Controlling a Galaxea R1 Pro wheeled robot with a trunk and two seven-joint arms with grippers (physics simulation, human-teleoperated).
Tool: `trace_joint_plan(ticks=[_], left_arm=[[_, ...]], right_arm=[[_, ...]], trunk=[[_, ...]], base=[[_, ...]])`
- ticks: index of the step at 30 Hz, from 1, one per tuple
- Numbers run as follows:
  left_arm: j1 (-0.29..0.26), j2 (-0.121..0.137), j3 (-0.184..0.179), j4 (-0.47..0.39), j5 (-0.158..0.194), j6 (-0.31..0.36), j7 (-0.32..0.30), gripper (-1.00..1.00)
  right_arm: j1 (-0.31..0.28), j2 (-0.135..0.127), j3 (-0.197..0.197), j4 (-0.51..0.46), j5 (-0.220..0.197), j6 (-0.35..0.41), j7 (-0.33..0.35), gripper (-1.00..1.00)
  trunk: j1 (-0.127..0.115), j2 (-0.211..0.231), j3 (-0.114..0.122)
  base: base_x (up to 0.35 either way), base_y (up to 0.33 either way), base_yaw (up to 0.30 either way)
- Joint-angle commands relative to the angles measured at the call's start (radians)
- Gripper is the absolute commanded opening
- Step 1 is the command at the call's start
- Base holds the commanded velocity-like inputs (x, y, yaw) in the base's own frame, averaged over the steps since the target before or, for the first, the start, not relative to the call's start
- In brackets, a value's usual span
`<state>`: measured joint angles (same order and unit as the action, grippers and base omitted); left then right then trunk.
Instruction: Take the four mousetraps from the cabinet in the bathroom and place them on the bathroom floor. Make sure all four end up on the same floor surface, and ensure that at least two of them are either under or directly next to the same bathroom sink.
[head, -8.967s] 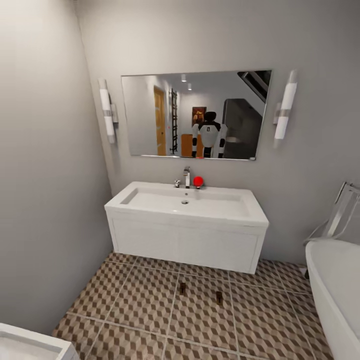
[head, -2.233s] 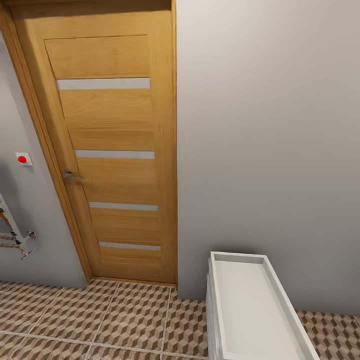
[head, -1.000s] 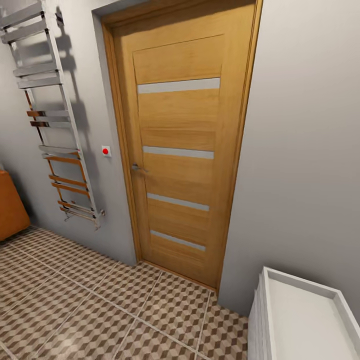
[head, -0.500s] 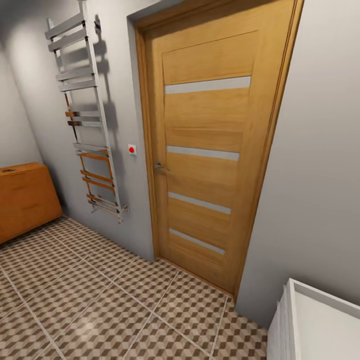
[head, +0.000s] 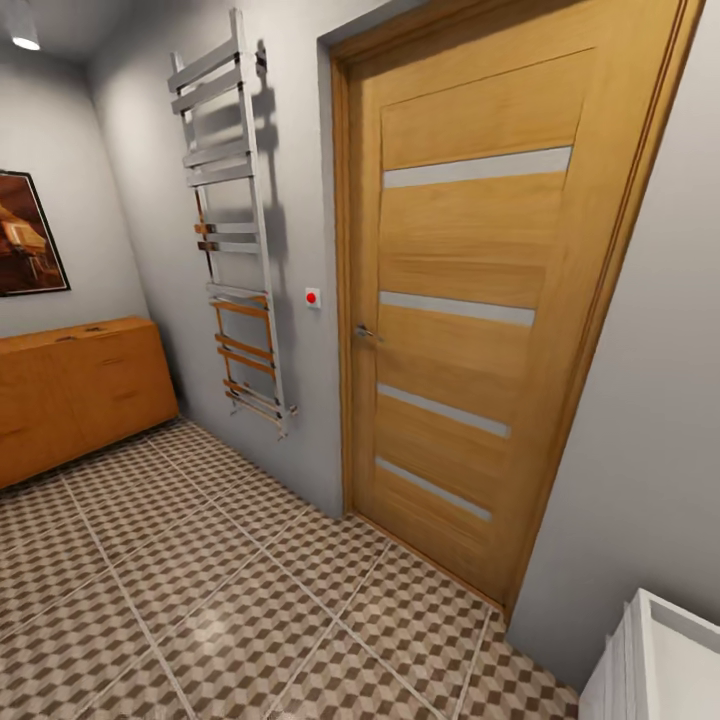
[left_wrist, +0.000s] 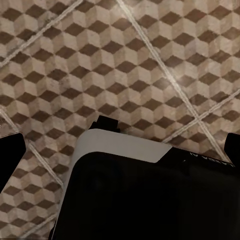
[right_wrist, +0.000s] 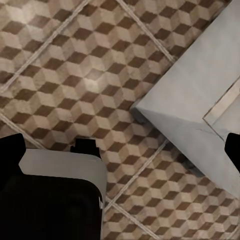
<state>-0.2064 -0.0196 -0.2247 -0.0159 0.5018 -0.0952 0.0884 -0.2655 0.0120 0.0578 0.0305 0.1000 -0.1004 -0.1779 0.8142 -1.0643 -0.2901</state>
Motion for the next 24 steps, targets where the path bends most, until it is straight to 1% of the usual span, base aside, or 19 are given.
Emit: trace_joint_plan(ticks=[1,24], left_arm=[[-0.001,0.000,-0.008,0.001,0.008,-0.003,0.004,1.00],[-0.001,0.000,-0.008,0.001,0.008,-0.002,0.004,1.00]], right_arm=[[-0.001,0.000,0.005,0.003,0.009,-0.003,-0.006,1.00],[-0.001,0.000,0.005,0.003,0.009,-0.003,-0.006,1.00]], trunk=[[0.000,-0.001,-0.001],[0.000,-0.001,-0.001]], base=[[0.000,0.000,0.282],[0.000,0.000,0.282]])
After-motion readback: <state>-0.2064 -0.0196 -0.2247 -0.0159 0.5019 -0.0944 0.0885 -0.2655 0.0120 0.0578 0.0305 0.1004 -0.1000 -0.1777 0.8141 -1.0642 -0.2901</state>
